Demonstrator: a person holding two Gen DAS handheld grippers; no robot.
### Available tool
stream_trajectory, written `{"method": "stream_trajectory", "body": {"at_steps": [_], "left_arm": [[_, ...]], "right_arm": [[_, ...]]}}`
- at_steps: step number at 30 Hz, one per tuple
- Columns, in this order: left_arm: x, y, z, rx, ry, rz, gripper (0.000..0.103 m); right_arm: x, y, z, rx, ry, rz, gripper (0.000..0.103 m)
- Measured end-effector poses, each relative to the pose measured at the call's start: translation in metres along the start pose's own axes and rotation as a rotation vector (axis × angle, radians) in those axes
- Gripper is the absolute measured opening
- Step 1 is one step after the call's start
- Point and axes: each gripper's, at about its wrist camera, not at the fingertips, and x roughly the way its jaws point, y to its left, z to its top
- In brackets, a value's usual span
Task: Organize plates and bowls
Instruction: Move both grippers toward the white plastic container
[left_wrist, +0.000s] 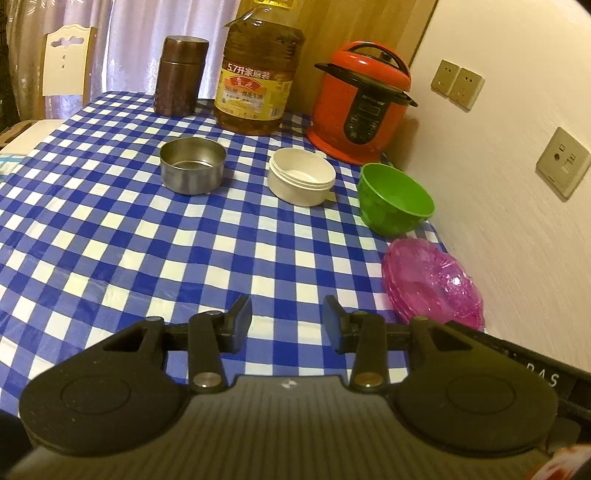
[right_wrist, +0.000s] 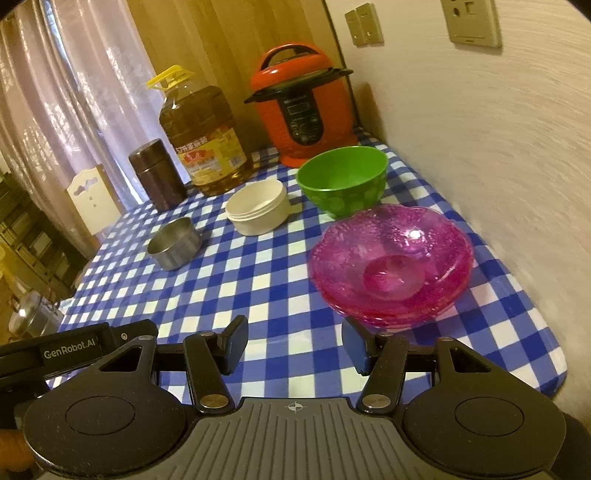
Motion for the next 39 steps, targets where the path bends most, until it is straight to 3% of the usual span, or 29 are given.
{"method": "stream_trajectory", "body": {"at_steps": [20,39], "left_arm": [[0.056,0.013,0.054,0.02,-0.005,-0.008,0.038],[0.178,0.042,0.131,-0.105,-0.031,-0.074,0.038]], "right_arm": [[0.064,0.019,0.05,-0.016,-0.024,0.027,0.056],[0.186,0.01,0.111,0.094,-0.027,0.059,0.056]]}}
